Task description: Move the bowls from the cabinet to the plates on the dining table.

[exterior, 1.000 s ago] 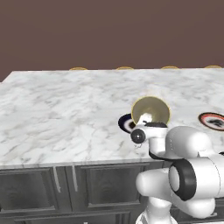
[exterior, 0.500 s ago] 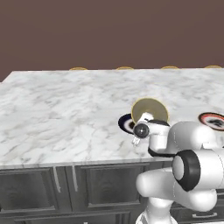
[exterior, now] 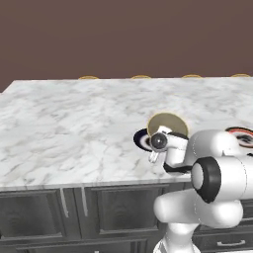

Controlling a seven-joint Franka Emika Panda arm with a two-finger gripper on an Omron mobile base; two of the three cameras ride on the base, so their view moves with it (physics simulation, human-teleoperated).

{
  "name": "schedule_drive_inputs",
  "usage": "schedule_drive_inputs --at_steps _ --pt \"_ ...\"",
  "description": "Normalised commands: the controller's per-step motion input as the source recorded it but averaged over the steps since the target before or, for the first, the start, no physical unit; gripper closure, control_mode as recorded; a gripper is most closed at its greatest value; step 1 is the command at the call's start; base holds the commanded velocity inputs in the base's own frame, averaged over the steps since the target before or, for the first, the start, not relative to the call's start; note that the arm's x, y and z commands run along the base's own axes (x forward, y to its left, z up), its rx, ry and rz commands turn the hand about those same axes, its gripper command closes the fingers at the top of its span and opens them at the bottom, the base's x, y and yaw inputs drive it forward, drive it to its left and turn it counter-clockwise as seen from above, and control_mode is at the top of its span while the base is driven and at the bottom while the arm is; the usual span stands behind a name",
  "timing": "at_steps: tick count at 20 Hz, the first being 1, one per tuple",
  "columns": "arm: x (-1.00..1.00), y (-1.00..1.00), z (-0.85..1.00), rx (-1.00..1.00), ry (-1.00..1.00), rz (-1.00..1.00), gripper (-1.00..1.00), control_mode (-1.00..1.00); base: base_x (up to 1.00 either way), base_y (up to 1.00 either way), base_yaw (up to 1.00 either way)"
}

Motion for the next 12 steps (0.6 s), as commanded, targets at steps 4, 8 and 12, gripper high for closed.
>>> schedule_drive_inputs --at_steps 4,8,12 --pt "0.28 0.00 0.00 -0.07 0.11 0.00 1.00 -1.00 0.00 0.00 0.00" --pt "0.13 0.11 0.00 -0.09 0.09 0.02 1.00 -1.00 0.00 0.00 0.00" --pt "0.00 0.20 0.00 -0.08 0.07 0.04 1.00 -1.00 0.00 0.00 0.00"
